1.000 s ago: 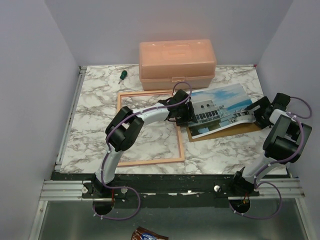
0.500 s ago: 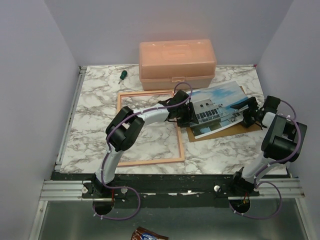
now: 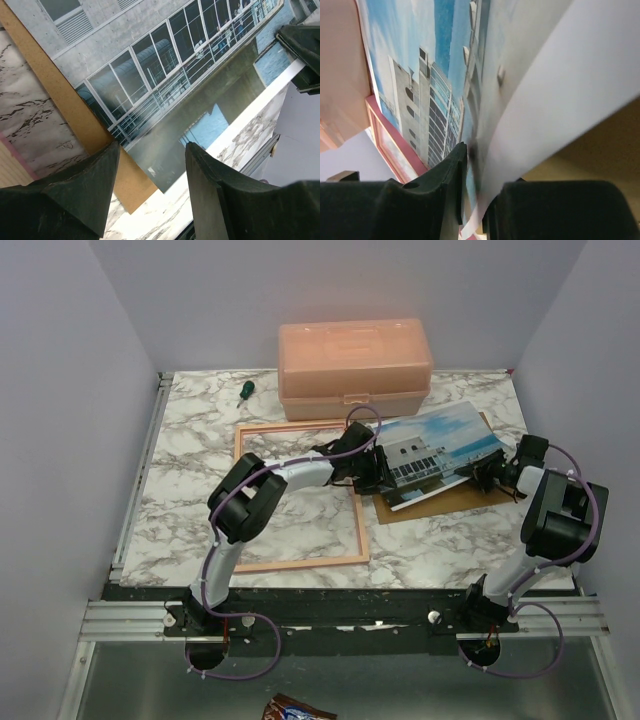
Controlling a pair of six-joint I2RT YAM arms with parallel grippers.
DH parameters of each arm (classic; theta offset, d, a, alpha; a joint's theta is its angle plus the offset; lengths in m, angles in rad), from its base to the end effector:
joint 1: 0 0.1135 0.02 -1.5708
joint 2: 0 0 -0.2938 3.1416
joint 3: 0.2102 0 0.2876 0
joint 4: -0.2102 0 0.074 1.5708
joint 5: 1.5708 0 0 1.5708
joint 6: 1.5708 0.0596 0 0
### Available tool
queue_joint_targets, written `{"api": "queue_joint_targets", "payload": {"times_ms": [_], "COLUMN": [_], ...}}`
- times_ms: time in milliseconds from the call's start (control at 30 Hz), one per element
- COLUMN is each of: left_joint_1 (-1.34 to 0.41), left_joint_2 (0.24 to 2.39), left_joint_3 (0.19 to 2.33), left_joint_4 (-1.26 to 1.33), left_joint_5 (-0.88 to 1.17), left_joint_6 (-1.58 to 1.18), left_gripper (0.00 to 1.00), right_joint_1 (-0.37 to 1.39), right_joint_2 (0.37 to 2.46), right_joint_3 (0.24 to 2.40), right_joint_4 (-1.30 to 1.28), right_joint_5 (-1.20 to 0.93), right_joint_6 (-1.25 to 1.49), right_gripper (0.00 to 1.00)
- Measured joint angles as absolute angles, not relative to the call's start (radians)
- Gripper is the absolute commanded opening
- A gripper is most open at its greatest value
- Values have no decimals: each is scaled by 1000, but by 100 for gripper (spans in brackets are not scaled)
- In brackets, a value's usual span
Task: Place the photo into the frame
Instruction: Pick up the photo at the center of the board.
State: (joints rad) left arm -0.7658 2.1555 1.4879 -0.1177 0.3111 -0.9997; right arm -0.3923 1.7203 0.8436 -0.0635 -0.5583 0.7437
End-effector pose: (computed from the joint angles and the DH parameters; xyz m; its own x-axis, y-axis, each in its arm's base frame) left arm 0.3713 -0.3823 0.1390 -0.9619 -0.1862 -0.2002 0.0123 0.7021 -0.7120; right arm 0.3477 -0.1097 0.1256 -0.5251 0.8387 -0.1443 0.5315 0.4556 0.7141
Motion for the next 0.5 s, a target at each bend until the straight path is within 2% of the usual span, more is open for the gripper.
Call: {"api": "queue_joint_targets", "payload": {"times_ms": [100, 267, 500], "left_joint_1": [-766, -767, -767], "left_joint_2": [2146, 2123, 2070], "left_joint_3": [1470, 1439, 1389], "left_joint_4": [-97, -83, -81], "left_joint_5": [312, 313, 315], "left_joint_6": [-999, -997, -983], "left_gripper": [57, 58, 60], "right_joint_1": [-392, -392, -392], "right_joint_2": [1710, 1693, 1664], "right_joint_3": [844, 844, 846], "right_joint_4": [-80, -98, -144], "right_joint_5": [-554, -551, -538], "right_joint_6": [741, 731, 699], "right_gripper": [8, 1, 1]}}
